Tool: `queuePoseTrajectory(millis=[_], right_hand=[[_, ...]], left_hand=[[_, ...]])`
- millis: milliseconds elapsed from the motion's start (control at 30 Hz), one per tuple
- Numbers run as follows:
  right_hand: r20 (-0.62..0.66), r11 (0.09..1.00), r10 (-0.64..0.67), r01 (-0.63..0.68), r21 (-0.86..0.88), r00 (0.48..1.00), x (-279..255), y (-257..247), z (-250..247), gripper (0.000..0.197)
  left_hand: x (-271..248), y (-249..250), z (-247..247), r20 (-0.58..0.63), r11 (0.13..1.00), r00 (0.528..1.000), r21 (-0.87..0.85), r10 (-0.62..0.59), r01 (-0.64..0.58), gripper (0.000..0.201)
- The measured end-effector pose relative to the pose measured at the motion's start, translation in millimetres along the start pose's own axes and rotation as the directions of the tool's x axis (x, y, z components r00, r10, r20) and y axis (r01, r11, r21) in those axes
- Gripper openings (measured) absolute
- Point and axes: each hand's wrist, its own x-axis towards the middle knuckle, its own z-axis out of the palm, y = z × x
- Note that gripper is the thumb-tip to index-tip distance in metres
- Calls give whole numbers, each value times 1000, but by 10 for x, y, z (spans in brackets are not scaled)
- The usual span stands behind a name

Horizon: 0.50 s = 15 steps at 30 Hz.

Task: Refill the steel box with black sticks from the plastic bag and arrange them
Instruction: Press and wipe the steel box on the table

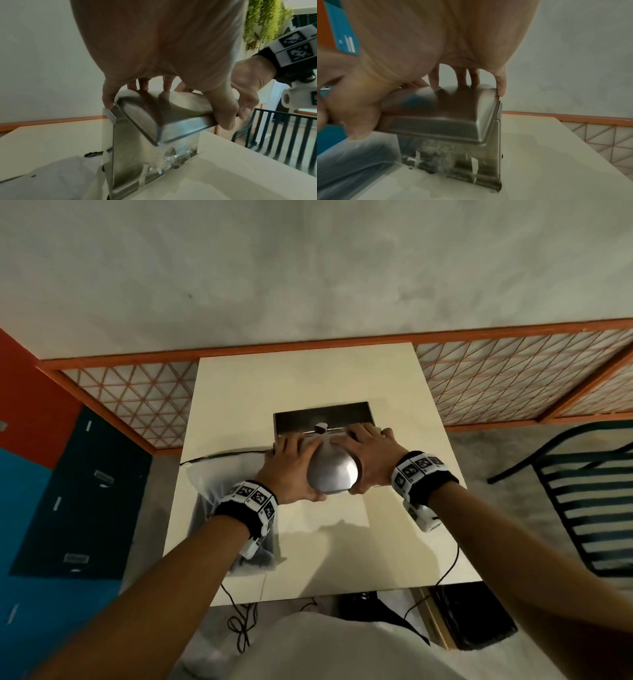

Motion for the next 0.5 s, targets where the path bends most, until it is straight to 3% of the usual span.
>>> queuePoseTrajectory(millis=[200, 500], right_hand=[[34, 998, 49, -48, -30, 998, -453, -95, 226, 120], [205, 992, 77, -95, 79, 976, -949, 9, 802, 122]], left_hand=[[-268, 181, 210, 53, 996, 995, -1, 88, -88, 123], [-361, 638, 740, 257, 988, 954, -10, 152, -155, 124]])
